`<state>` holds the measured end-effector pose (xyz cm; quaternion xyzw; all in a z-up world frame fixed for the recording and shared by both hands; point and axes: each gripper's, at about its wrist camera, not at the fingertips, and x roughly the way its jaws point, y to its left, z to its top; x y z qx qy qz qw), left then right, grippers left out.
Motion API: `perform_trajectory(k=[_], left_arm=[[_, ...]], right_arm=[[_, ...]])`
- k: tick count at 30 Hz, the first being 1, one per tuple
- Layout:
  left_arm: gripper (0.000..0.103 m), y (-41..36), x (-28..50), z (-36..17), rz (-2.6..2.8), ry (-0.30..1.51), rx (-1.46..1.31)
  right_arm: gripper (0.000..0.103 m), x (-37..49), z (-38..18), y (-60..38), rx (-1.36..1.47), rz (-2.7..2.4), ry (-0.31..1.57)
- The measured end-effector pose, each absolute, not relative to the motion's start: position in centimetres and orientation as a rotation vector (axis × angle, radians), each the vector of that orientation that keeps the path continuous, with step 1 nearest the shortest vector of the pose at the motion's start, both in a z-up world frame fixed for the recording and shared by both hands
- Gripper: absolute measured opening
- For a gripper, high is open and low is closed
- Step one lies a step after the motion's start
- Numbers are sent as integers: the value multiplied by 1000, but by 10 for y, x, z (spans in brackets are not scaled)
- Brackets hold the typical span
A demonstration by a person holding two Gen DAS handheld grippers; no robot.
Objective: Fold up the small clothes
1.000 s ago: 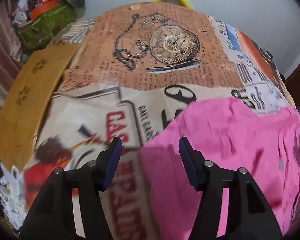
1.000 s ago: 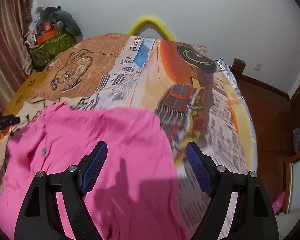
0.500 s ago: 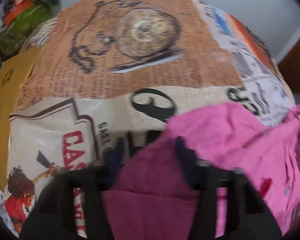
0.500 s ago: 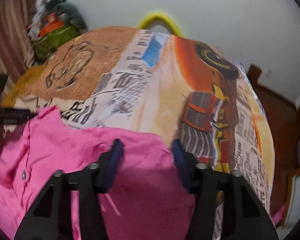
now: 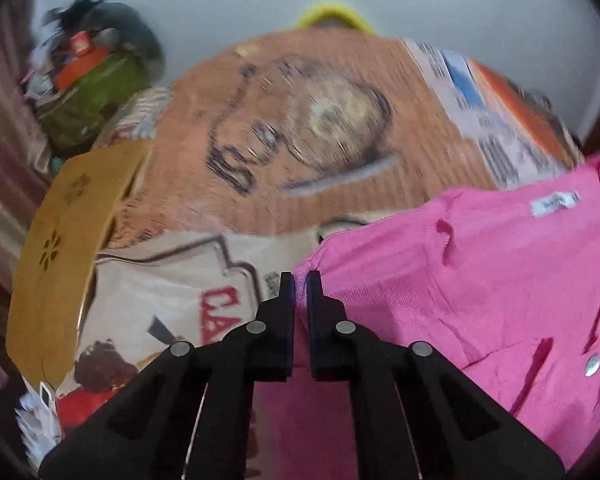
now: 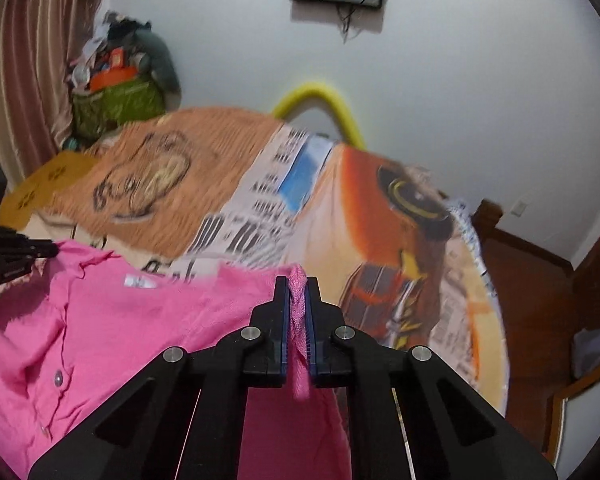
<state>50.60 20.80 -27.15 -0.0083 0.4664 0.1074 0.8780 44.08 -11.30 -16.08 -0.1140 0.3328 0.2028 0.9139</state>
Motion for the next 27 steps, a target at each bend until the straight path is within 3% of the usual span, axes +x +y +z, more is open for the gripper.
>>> perform_trajectory(k=[3,6,7,9,10,11,13,18,21,23,27], left_arm=[[7,214,507,-267,276,975,-34],[10,218,511,-275,287,1055,-43],[15,218,509,-276,280,1068,-42],[37,216,501,-277,268,1084,-48],[47,215,495,-275,262,1080,-52],[52,214,486,-272,252,1067,-51],[55,211,467,-266,239,1054,-21],[66,203,424,-262,214,1055,54],[69,200,396,-265,209,1056,84],[74,202,382,-270,201,1062,76],[76,206,370,-283,188,1086,20]], right_arm=[[6,440,-163,-109,-257,392,658],[12,448,-180,-104,-282,382,771],[15,448,-185,-101,-298,379,800],[22,442,-190,-99,-313,399,817],[30,436,-189,-99,-314,413,814],[40,429,-188,-98,-312,429,815],[49,415,-183,-93,-299,481,811],[52,371,-167,-64,-285,640,795],[57,345,-159,-41,-246,718,771],[67,331,-158,-23,-224,765,776],[69,311,-161,18,-254,833,782]])
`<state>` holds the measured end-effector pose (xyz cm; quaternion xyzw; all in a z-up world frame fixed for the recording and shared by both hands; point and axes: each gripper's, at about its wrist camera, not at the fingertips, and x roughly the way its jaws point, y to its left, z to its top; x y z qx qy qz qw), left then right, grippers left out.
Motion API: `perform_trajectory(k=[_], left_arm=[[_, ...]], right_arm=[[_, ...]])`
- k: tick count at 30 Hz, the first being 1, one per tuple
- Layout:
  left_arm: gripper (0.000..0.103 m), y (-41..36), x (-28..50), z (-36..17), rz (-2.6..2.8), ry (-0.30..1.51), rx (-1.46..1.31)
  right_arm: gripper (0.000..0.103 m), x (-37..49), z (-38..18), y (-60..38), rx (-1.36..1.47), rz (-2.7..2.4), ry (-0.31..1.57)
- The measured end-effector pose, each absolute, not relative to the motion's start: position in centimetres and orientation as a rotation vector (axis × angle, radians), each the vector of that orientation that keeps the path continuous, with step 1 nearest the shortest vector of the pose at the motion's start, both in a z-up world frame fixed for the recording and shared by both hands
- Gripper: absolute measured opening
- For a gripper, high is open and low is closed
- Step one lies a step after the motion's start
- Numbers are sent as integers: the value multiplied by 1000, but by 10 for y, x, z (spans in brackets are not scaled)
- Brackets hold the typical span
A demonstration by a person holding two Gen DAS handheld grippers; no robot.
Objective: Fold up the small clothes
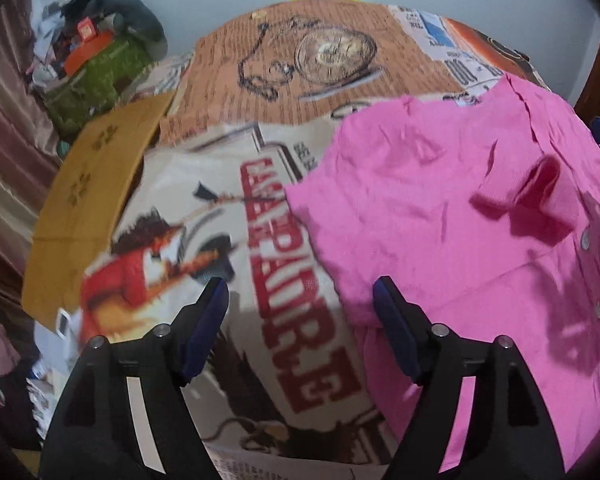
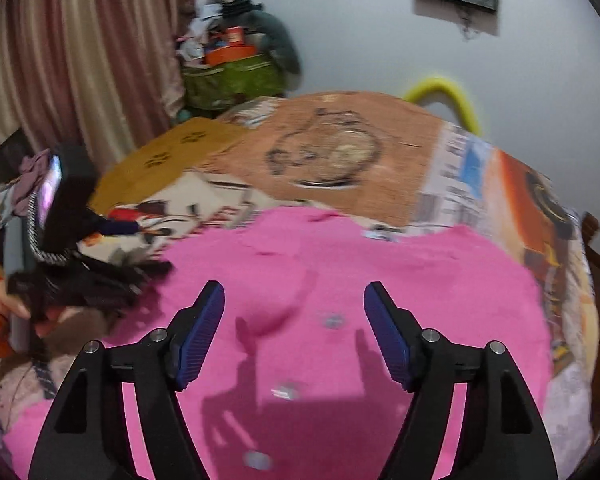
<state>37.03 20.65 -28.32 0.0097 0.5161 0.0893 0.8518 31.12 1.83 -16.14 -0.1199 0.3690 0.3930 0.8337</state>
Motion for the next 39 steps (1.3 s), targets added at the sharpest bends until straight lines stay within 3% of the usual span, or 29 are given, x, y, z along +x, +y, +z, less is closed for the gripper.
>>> perform_trajectory(k=[9,15,17,18,27,32,39], left_arm=[[80,213,366,-295,182,1077,-63],[80,205,364,-297,205,1052,3],[80,205,364,-298,205,1053,3],[80,206,364,-298,204,1054,0],[80,204,362,-286,217,1104,-17],[80,186,344,-257,213,1079,24],[81,143,316,-217,181,1006,99]], right_arm=[[65,314,-211,68,-472,735,865],[45,336,-205,36,-357,622,853],[29,345,-201,17,-261,601,873],[27,347,-200,11,-231,588,886],[27,325,-180,-57,-149,528,905],[50,303,-153,-108,-96,495,872],[60,276,-132,-177,-76,412,858]])
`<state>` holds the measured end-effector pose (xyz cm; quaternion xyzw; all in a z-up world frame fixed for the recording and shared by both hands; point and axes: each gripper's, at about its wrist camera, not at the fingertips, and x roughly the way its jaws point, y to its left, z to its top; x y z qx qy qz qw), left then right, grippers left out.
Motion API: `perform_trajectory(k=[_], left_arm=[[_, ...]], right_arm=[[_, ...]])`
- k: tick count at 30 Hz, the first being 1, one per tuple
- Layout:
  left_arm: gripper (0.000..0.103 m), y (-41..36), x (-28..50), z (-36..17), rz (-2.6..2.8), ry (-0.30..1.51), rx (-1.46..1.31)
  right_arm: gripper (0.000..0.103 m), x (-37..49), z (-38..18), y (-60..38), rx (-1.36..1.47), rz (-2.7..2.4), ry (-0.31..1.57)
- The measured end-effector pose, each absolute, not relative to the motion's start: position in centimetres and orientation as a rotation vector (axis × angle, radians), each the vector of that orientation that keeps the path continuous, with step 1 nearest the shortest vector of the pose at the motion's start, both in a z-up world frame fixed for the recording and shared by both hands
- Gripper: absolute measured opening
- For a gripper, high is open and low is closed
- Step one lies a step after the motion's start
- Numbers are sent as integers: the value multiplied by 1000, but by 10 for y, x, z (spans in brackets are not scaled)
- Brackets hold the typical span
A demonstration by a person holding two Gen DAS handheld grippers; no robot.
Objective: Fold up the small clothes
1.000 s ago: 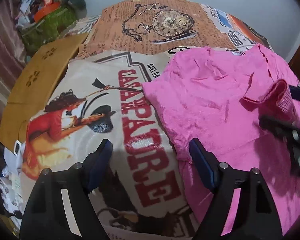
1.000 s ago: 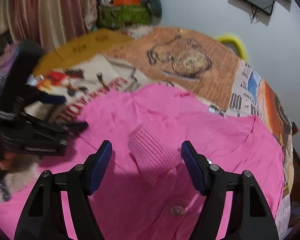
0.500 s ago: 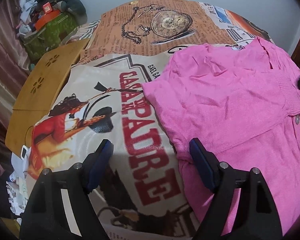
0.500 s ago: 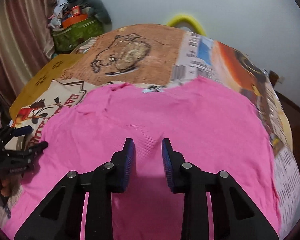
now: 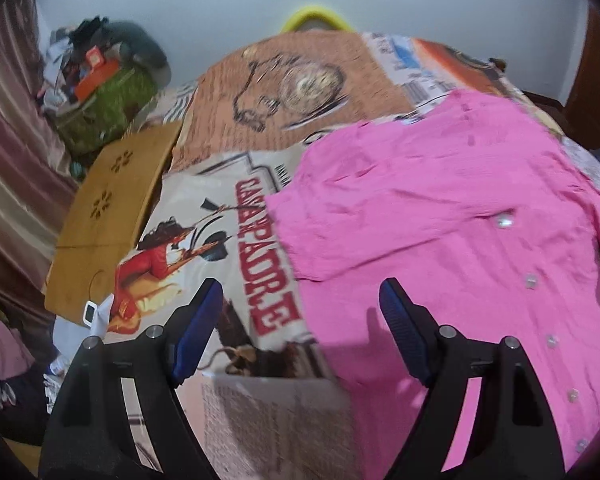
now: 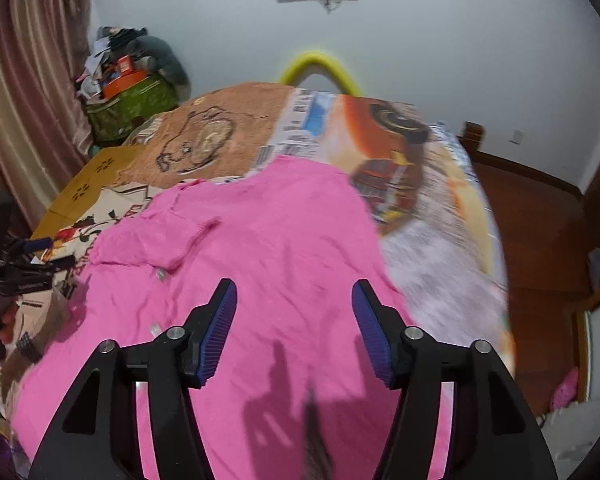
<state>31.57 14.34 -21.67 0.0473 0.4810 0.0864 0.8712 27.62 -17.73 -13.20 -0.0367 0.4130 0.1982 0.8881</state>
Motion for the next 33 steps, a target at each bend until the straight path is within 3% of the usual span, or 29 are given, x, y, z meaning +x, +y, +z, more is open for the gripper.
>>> perform_trajectory(k=[4,21,24,26,28,33], left_arm=[[86,115,304,-203,130,977,108],[86,74,302,-223,107,1074,92],[86,72,302,-228,106,1080,94],[86,72,301,-230,103,1083,92],[86,72,301,-231,100,1084,91],[86,73,298,-229,96,1066,94]], right_arm=[[62,263,-135,-209,-84,373,872],[62,226,-218,-280,-23,288,1046],[46,221,-225,-274,-81,267,1041],[26,219,-230,-272,-99,279,1042],[13,217,-230,-268,-116,289,1039],[9,219,-219,-267,-75,313,1020]])
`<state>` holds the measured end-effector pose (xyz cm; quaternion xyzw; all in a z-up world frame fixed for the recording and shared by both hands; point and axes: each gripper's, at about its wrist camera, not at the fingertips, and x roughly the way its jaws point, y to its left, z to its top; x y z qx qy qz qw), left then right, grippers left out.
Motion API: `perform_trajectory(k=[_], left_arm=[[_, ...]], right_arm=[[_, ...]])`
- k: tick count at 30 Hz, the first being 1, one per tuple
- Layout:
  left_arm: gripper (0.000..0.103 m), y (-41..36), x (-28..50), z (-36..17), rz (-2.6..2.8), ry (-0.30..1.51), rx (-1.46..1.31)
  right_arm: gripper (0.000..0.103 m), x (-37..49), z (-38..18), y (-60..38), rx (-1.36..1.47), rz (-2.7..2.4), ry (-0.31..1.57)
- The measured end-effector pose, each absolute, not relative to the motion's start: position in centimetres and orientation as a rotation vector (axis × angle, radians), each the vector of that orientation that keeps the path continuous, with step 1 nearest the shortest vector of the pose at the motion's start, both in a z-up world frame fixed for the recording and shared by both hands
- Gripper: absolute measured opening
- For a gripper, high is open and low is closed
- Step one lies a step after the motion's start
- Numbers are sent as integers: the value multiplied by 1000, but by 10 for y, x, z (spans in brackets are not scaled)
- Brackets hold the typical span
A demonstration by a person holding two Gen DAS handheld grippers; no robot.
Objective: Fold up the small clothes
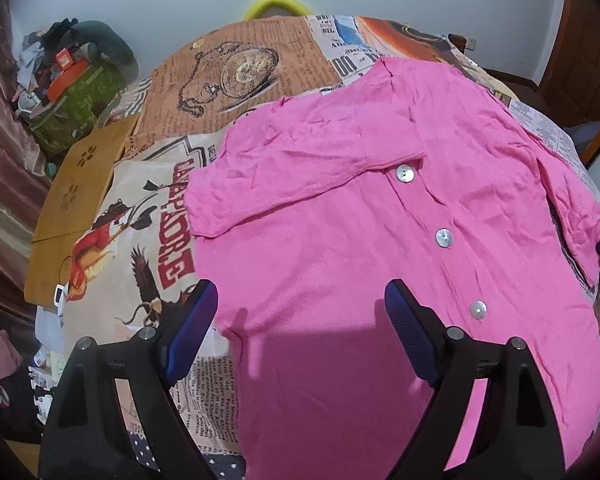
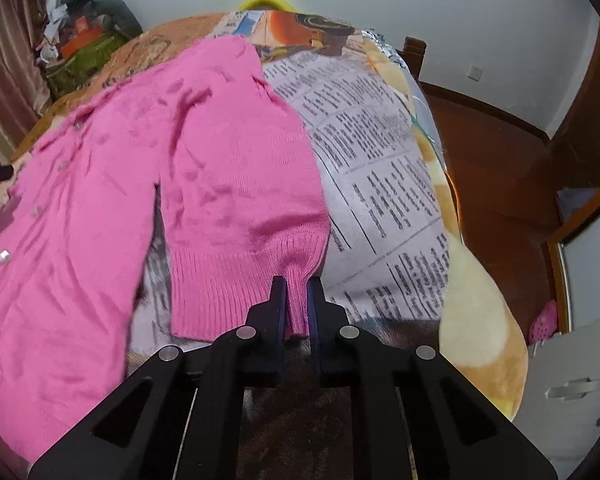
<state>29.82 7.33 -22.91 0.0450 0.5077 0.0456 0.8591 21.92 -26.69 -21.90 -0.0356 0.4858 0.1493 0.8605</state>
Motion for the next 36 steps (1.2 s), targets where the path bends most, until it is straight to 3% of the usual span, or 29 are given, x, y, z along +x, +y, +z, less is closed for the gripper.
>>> perform_trajectory(k=[8,19,25,33,36], left_arm=[[86,92,292,-220,95,1028,48],[86,140,289,-220,117,1003,-72],[86,169,284,-225,122,1000,-123],[86,172,288,-233,96,1005,-86],[86,167,295,-234,73,1007,-84]], right_arm=[[8,240,-150,-254,-27,373,885],[8,278,-79,-139,-185,531,723],[8,297,-82,-67,-221,656,715],[10,310,-143,17,-298,803,885],[21,312,-151,25,-297,822,923]])
